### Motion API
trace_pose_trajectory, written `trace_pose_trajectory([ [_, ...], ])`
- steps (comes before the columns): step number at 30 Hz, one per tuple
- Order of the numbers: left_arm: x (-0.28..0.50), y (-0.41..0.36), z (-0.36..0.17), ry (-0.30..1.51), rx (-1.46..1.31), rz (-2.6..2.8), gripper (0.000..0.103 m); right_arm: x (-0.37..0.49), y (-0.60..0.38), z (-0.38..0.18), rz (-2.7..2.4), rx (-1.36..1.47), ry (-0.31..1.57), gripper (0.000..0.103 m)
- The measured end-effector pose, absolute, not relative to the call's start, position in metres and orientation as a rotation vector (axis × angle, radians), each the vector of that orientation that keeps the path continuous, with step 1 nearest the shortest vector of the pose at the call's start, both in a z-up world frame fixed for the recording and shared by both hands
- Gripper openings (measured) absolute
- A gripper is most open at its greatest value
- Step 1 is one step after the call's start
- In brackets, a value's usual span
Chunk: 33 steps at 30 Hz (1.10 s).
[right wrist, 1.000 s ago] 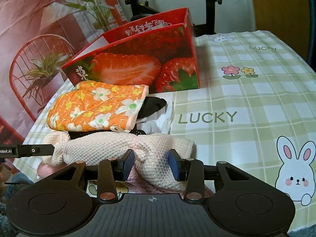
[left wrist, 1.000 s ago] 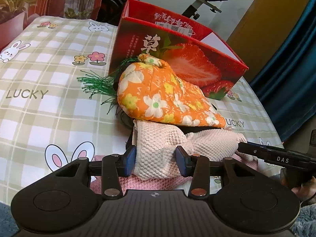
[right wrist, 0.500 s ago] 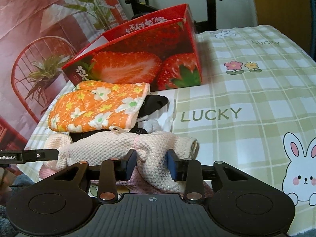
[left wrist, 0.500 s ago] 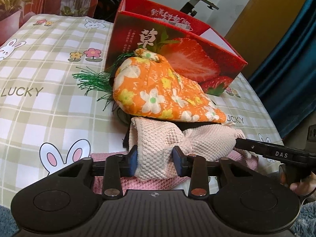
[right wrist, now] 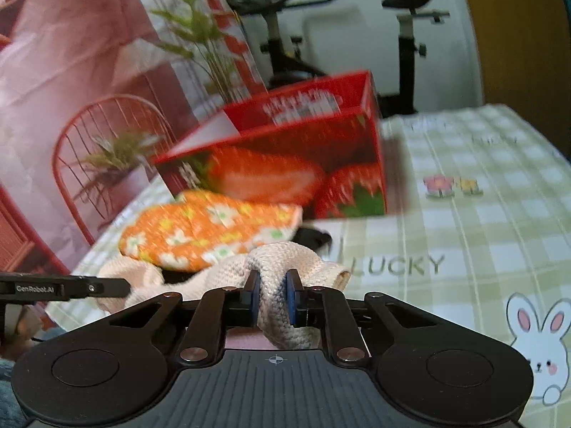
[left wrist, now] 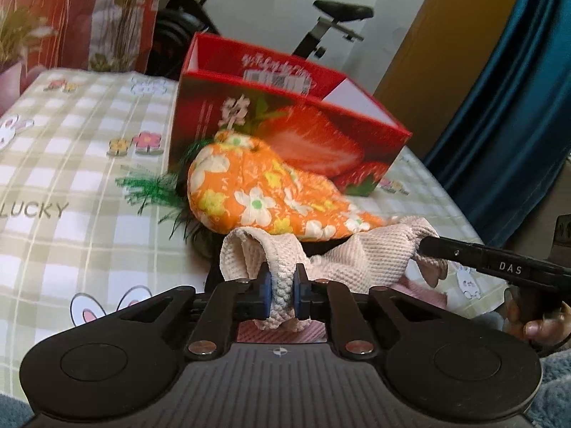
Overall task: Organize soft objects
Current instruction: 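Carry the knit towel into the red box and open both grippers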
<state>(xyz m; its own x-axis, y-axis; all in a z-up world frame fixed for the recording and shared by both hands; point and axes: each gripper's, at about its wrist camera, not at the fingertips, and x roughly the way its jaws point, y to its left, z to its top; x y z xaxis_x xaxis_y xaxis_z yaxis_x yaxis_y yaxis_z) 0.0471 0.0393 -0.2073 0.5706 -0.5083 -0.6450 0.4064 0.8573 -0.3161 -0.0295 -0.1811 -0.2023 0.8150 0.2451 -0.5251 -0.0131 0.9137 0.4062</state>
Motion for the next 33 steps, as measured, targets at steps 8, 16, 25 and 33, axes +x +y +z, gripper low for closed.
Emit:
trace_pose_trajectory([
  [8, 0.034, 0.04, -0.185, 0.692, -0.111, -0.534, 0.011, -0.038, -0.178, -0.176, 0.167, 0.364, 0.498, 0.014],
  [16, 0.031, 0.047, -0.163, 0.591, -0.092, -0.514, 0.011, -0.036, -0.175, -0.158, 0.196, 0.357, 0.443, 0.013],
  [25, 0.066, 0.04, -0.131, 0.491, -0.027, -0.494, 0.011, 0.002, -0.179, -0.12, 0.205, 0.282, 0.396, 0.013],
  [33, 0.137, 0.018, -0.112, 0.488, -0.074, -0.433, 0.011, 0.071, -0.189, -0.096, 0.179, 0.245, 0.398, 0.013],
])
